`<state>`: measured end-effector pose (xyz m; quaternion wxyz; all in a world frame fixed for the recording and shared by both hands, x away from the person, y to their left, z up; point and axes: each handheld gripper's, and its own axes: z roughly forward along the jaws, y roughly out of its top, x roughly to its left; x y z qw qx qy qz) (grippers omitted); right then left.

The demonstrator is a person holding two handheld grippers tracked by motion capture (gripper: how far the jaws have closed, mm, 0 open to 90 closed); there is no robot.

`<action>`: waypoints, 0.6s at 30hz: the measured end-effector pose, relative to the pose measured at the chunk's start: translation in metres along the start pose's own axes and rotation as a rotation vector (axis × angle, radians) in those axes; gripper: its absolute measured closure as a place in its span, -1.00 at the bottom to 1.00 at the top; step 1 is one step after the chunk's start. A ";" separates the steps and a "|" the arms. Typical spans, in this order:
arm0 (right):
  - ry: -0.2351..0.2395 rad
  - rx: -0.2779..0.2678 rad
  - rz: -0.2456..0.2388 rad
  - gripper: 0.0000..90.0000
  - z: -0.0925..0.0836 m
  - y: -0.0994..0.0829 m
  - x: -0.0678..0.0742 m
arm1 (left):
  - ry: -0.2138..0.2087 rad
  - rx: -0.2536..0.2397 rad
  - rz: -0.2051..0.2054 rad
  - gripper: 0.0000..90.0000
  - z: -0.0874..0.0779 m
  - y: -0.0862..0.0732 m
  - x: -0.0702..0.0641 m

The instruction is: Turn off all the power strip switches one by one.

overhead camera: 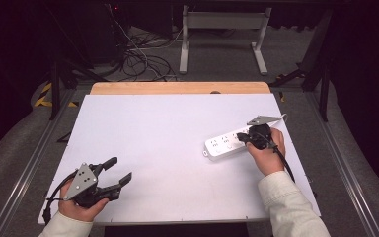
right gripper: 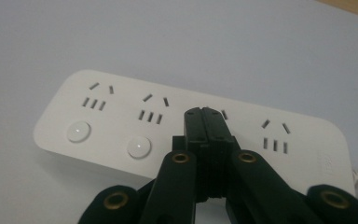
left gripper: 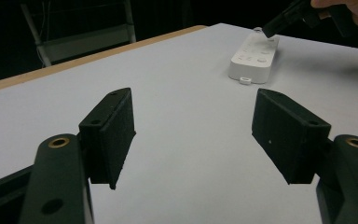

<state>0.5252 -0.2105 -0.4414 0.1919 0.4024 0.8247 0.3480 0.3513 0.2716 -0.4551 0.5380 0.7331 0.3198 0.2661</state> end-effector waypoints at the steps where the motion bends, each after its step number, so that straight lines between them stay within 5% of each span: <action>1: 0.003 0.011 0.006 1.00 0.001 0.000 0.000 | 0.000 0.000 -0.005 -0.32 0.000 0.000 0.000; 18: -0.008 0.061 0.007 1.00 0.007 -0.002 -0.001 | -0.002 0.004 -0.003 -0.32 0.000 0.000 0.000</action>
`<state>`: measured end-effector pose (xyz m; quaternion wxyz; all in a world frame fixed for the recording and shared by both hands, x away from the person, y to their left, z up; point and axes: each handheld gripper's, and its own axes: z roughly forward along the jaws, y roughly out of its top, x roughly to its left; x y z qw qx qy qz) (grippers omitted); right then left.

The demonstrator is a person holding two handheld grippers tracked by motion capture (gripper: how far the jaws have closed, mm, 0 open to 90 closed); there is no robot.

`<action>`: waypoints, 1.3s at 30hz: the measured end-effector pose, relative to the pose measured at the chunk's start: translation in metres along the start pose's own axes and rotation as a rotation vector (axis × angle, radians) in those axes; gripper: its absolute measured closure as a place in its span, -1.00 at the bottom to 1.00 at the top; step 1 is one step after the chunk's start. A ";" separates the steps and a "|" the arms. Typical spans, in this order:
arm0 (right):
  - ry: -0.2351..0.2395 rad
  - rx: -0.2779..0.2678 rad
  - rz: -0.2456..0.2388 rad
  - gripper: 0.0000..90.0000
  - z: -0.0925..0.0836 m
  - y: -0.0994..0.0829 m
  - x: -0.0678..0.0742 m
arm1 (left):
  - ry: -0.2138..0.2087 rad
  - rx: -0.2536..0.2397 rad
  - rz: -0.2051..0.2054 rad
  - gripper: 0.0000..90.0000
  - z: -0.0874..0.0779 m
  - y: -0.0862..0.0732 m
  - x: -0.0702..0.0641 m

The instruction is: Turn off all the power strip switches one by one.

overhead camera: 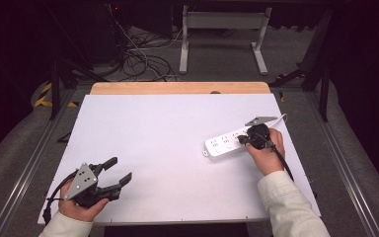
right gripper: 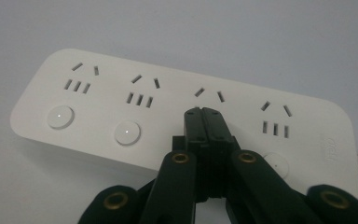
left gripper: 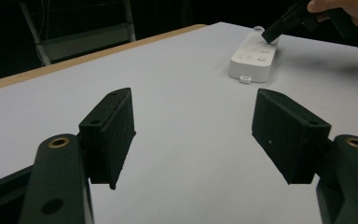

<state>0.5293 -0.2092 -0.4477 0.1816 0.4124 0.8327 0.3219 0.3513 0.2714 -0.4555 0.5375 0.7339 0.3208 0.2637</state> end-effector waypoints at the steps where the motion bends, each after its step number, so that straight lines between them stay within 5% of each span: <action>1: -0.003 0.006 -0.003 1.00 0.000 0.000 0.000 | -0.001 0.001 0.000 -0.32 0.000 0.000 0.000; 39: -0.027 0.009 0.017 1.00 0.004 -0.002 0.004 | 0.001 -0.005 0.007 -0.32 -0.001 0.001 -0.001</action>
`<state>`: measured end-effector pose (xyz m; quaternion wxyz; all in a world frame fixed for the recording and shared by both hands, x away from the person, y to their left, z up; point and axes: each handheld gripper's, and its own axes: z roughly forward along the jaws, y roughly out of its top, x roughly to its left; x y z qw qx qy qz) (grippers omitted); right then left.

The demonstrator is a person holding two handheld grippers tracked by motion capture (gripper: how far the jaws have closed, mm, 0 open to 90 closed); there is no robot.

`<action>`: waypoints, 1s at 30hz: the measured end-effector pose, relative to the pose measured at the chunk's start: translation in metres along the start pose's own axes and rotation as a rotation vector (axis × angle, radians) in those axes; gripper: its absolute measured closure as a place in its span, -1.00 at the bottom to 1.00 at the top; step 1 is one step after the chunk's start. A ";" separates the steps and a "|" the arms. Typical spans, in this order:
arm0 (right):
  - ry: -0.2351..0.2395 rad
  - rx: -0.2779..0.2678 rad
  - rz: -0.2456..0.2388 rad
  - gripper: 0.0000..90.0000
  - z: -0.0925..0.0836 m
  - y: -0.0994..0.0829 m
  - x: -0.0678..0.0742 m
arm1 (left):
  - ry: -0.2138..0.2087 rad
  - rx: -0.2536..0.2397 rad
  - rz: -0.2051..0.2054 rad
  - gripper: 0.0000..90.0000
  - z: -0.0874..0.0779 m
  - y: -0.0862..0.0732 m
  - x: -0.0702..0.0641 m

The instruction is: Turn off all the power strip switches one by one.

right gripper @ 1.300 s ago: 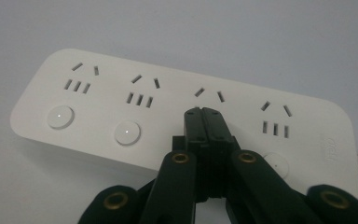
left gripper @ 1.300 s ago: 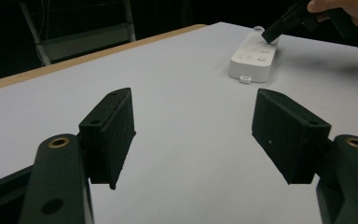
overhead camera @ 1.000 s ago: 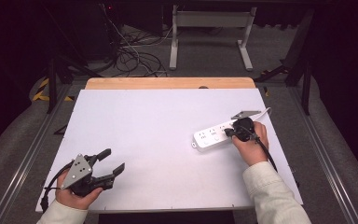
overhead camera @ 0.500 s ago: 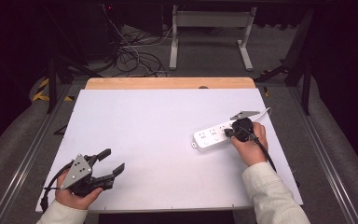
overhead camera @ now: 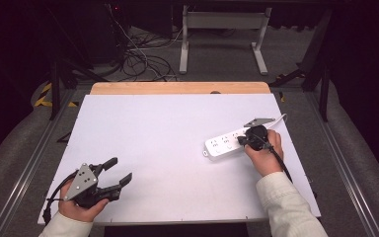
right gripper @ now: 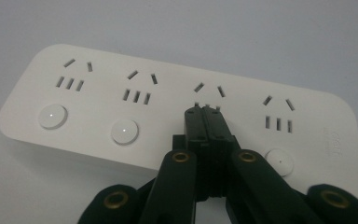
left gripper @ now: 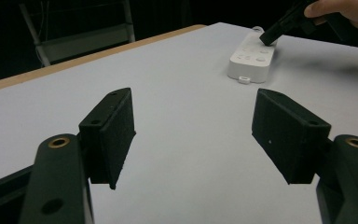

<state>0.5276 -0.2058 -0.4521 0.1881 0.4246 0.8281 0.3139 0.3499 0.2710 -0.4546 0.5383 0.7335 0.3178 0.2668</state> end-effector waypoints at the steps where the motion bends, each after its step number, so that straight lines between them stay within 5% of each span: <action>1: -0.002 0.002 0.001 1.00 0.000 0.000 0.000 | -0.002 0.000 -0.002 -0.32 0.000 0.000 0.000; 30: -0.012 -0.013 0.010 1.00 -0.002 0.001 0.000 | 0.001 -0.007 -0.005 -0.32 0.000 0.000 0.001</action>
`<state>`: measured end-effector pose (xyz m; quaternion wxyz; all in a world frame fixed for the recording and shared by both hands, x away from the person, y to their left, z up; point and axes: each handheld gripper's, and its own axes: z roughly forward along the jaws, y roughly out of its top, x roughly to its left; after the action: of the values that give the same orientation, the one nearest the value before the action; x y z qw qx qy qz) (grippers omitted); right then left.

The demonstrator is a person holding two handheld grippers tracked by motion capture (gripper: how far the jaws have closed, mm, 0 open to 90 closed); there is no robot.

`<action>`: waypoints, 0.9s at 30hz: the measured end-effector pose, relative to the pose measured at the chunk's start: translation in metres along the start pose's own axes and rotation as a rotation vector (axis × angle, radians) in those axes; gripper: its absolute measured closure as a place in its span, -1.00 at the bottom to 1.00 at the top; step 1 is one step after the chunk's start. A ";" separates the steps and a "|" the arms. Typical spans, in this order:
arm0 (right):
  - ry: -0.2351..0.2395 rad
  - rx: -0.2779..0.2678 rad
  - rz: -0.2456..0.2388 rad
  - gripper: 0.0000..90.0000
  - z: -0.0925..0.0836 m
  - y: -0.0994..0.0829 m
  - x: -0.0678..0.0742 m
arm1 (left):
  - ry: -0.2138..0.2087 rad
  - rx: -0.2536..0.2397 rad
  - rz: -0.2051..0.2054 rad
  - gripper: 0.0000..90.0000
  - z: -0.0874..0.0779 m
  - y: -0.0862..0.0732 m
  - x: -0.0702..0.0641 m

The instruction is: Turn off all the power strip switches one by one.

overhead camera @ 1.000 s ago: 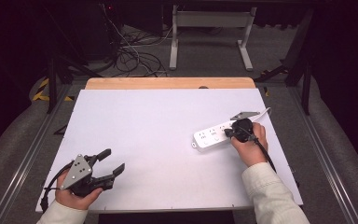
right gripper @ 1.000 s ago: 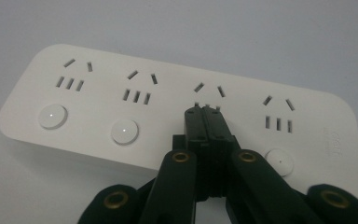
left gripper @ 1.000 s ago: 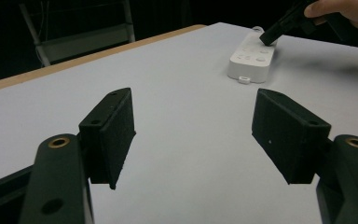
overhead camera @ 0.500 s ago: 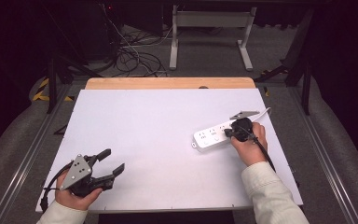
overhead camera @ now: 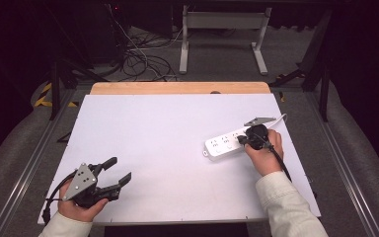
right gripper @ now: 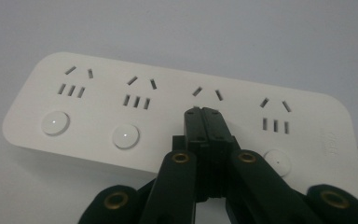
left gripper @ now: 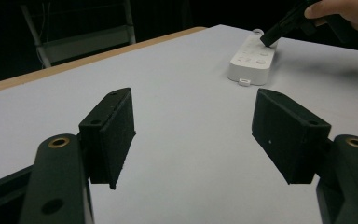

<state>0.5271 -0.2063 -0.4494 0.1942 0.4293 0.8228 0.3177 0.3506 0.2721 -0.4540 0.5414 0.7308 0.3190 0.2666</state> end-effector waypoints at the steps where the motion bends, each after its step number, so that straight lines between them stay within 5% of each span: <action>1: 0.002 -0.016 0.006 1.00 -0.001 -0.001 0.000 | 0.001 0.000 0.001 -0.32 0.000 0.000 0.000; 14: 0.125 -0.172 -0.032 1.00 -0.025 0.009 0.010 | 0.001 -0.002 0.004 -0.31 0.000 0.000 -0.001; 23: 0.226 -0.179 -0.095 1.00 -0.018 0.019 0.039 | -0.002 -0.006 0.006 -0.32 -0.001 0.000 -0.001; 27: 0.230 -0.162 -0.097 1.00 -0.011 0.017 0.045 | -0.003 -0.005 0.008 -0.32 -0.001 0.001 0.000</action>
<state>0.5052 -0.1657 -0.4317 0.1476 0.3328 0.8310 0.4206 0.3496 0.2723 -0.4533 0.5427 0.7310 0.3147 0.2685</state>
